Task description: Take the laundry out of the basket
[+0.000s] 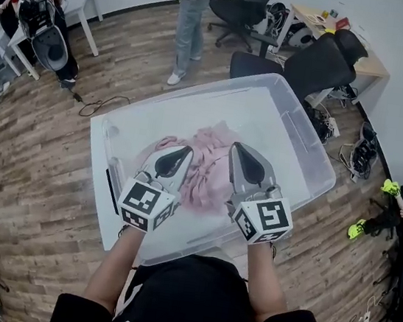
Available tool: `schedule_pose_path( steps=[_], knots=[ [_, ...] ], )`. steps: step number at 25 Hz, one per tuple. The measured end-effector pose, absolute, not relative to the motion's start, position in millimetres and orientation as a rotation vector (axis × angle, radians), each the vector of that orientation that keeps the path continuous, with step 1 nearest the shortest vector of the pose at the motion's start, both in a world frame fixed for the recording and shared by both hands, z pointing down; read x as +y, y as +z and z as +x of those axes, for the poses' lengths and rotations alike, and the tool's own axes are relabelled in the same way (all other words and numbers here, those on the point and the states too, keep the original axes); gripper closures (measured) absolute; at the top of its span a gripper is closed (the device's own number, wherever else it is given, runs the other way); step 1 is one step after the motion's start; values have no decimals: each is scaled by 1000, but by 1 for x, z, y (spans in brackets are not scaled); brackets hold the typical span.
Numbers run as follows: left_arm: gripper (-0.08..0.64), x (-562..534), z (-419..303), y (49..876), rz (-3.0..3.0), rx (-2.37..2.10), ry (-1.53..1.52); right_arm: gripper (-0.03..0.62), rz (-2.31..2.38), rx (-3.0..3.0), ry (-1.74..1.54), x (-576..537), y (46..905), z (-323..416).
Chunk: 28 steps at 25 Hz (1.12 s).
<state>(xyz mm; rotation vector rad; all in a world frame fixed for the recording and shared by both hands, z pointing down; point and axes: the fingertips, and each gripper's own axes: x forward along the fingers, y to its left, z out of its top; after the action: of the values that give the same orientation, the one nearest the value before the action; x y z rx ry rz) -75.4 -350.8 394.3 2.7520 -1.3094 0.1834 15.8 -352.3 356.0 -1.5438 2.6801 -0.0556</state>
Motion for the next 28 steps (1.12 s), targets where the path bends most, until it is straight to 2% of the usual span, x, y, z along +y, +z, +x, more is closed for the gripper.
schedule_pose_path(
  steps=[4,8,10,14,18,21,28],
  knots=[
    [537,-361,-53,419,2767,-1186,356,597,-1507,2686,-77,-368,356,30],
    [438,-372,-36,453,2721,-1090,526,597,-1475,2688,-91,-382,357,45],
    [381,-380,-31,475,2666,-1044,596,597,-1458,2685,-103,-389,358,52],
    [210,-397,-31,529,2569,-1021,833,597,-1427,2681,-114,-400,358,64],
    [106,-406,-42,590,2465,-990,1102,597,-1421,2663,-144,-410,363,76],
    [57,-409,-46,617,2396,-968,1146,597,-1420,2667,-157,-416,366,84],
    [-1,-413,-47,656,2361,-921,1279,597,-1425,2685,-170,-423,372,90]
  ],
)
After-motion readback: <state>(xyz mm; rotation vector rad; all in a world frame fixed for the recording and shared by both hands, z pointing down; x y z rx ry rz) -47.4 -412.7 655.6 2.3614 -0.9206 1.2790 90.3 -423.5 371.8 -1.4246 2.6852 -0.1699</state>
